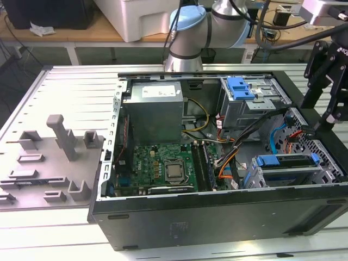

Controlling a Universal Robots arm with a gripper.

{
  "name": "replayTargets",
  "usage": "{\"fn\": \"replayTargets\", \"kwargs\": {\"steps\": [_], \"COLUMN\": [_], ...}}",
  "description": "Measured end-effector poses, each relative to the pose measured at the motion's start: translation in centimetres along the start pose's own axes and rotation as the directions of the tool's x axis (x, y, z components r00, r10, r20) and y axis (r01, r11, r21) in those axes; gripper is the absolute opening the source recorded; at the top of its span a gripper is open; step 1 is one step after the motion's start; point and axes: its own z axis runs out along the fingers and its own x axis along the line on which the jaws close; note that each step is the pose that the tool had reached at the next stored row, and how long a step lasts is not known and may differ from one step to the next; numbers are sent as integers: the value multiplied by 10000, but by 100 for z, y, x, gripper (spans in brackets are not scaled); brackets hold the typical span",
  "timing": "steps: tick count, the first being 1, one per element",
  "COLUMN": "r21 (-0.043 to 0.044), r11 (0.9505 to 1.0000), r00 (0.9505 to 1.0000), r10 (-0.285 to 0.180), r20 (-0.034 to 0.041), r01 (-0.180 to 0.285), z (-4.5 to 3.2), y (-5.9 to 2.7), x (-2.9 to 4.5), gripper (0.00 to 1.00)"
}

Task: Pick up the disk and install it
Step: 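Insert the first disk wire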

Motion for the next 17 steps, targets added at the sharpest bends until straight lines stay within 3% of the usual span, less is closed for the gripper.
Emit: {"fn": "replayTargets", "kwargs": {"steps": [2,5,6,9,15,17], "r21": [-31,-68,-87,-141,-246,-276], "r11": [10000,10000,10000,9999,9996,9995], "r00": [9999,9995,9991,9981,9968,9958], "r10": [13,29,37,58,120,137], "r20": [-160,-330,-417,-609,-793,-908], "r01": [-14,-31,-41,-67,-139,-163], "z": [11,23,28,44,71,94], "y": [-16,-36,-46,-74,-129,-143], "x": [-35,-79,-103,-151,-235,-298], "gripper": [62,61,47,41,41,41]}}
